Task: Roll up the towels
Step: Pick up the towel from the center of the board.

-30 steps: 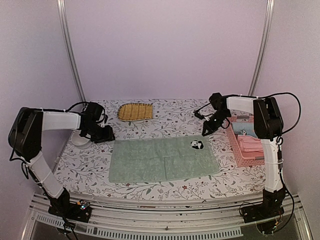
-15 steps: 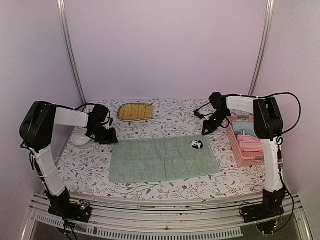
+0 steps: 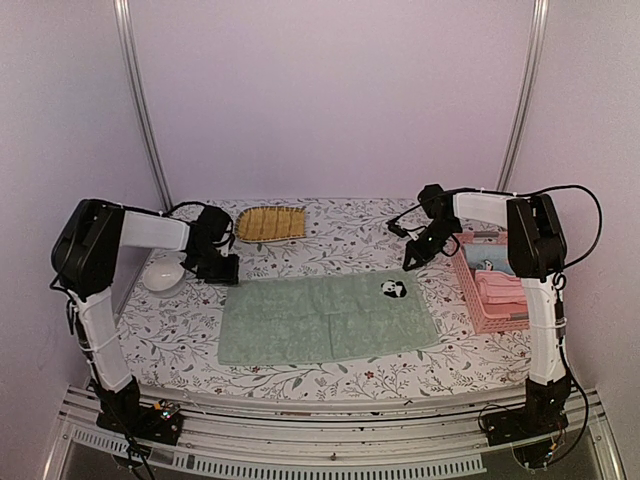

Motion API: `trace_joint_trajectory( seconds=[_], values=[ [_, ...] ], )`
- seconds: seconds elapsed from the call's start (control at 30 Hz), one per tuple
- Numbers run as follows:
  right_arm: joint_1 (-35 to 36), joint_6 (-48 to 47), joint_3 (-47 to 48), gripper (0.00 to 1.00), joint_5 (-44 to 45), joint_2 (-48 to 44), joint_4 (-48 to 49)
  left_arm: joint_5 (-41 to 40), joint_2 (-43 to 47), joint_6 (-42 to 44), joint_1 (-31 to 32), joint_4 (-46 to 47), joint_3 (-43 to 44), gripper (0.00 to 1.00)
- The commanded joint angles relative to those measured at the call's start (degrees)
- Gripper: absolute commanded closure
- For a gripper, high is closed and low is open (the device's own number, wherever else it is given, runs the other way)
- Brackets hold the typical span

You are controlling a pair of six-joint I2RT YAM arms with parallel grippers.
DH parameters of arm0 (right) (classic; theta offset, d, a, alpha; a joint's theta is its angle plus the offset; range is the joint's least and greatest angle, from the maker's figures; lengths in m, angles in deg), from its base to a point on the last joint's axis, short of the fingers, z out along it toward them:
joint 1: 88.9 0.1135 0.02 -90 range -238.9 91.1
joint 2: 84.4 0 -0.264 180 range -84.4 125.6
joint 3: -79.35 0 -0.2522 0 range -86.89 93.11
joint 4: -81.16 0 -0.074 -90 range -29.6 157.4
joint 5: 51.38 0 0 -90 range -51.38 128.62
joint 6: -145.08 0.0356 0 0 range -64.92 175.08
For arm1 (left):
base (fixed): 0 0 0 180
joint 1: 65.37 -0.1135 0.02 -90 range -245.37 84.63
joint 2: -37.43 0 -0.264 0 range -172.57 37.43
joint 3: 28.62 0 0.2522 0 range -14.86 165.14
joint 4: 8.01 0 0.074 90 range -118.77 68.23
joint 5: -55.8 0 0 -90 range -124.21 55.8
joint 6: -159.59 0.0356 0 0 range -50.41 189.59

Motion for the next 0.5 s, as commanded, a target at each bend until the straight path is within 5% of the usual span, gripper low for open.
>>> trace_joint_trajectory(
  seconds=[0.0,0.23,0.47],
  values=[
    [-0.24,-0.48,1.23,0.96,-0.85,1.16,-0.49,-3.61,-3.88,1.23,1.31,-5.09,0.36,0.67],
    [-0.32,-0.67,1.13,0.96,-0.84,0.93,-0.38,-5.73,-6.27,2.31,2.51,-8.23,2.89,0.68],
    [-0.42,-0.67,1.13,0.96,-0.69,1.29,-0.47,-5.99,-7.64,2.31,2.95,-7.73,3.37,0.86]
  ],
)
